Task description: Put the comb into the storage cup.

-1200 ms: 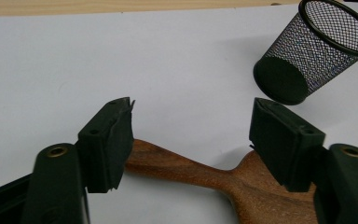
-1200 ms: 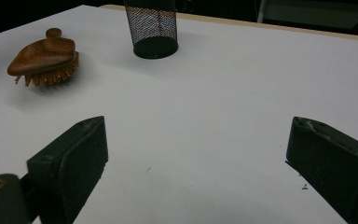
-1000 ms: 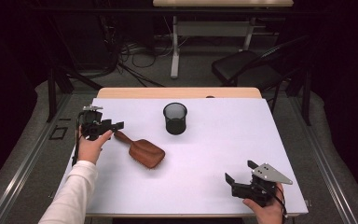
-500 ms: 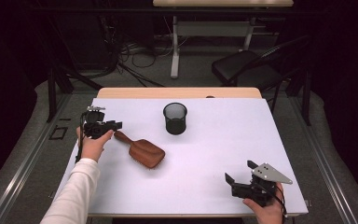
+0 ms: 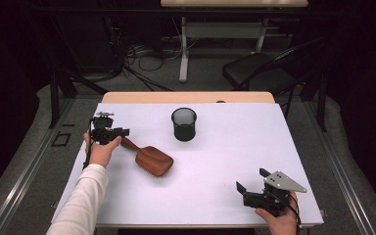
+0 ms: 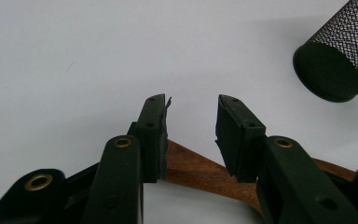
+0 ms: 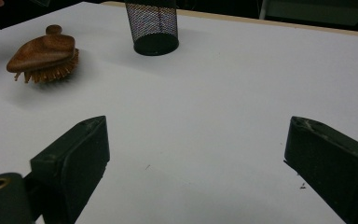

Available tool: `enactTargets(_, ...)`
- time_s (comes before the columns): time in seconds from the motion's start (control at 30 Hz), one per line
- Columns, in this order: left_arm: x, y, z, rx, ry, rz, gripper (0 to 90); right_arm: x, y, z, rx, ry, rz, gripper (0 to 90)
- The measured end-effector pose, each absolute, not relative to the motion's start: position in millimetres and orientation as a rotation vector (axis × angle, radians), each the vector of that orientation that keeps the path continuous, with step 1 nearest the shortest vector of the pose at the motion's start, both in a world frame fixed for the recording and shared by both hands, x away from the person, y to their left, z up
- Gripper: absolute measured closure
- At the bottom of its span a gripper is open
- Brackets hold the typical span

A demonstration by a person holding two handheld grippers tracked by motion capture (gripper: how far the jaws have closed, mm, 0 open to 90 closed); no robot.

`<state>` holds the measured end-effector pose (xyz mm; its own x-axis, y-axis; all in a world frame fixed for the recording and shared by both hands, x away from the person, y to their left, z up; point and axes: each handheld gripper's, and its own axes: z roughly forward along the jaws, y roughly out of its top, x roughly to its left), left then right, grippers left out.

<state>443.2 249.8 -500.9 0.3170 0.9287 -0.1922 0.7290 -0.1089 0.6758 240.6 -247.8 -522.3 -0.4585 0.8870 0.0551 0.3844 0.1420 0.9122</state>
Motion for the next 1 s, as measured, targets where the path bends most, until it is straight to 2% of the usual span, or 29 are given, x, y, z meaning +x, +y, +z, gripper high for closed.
enactTargets(0.23,446.6,244.7,-506.7,1.915,1.461,0.356,68.4,239.8,-247.5,-522.0,1.224,1.925,1.285,6.3)
enactTargets(0.27,447.0,243.9,-507.6,1.918,1.462,0.354,72.2,240.0,-247.8,-522.0,1.217,1.926,1.284,6.4)
enactTargets(0.47,449.4,242.1,-511.4,1.920,1.468,0.349,76.6,240.5,-247.9,-522.4,1.216,1.924,1.288,6.6)
enactTargets(0.83,452.9,240.5,-518.2,1.937,1.490,0.353,90.0,240.9,-248.5,-522.7,1.219,1.922,1.289,6.7)
enactTargets(1.0,455.2,239.2,-522.5,1.952,1.500,0.349,90.0,241.2,-248.6,-523.2,1.219,1.926,1.292,6.8)
